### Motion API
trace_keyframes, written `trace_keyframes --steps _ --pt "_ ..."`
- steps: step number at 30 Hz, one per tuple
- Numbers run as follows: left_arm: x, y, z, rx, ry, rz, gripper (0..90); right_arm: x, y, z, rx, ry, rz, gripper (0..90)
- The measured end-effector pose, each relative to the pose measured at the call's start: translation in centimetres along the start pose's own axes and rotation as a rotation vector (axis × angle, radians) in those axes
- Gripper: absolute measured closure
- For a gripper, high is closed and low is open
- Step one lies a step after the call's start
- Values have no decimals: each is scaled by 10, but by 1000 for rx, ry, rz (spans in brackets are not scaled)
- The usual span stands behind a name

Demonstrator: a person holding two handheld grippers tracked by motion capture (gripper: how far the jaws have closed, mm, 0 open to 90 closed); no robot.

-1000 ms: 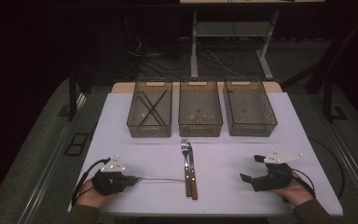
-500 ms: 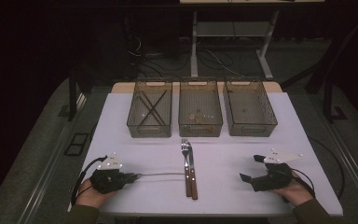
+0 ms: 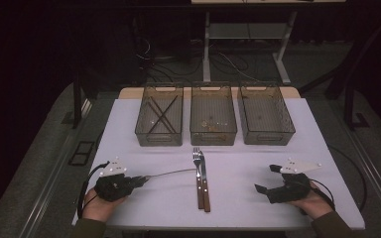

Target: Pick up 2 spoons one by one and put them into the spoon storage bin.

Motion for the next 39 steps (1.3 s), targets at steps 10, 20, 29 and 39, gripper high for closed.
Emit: trace_keyframes --steps 10,20,29,39 --pt "5 -4 17 -47 30 48 851 0 -2 -1 5 0 -1 92" --pt "4 -20 43 -69 23 56 851 0 -2 0 5 0 2 92" --pt "2 -34 68 -92 12 65 851 1 -3 0 2 0 6 92" --pt "7 -52 104 -126 4 70 852 1 -2 1 -2 -5 6 92"
Point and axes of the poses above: each handheld gripper's, and its own axes: y roughly backward along the jaws, z roughly out of its top, x roughly to its left, the point moved 7 cm from there along -y, roughly forward along the jaws, and after that the axes turned 11 degrees about -y, right-handed, at the moved point
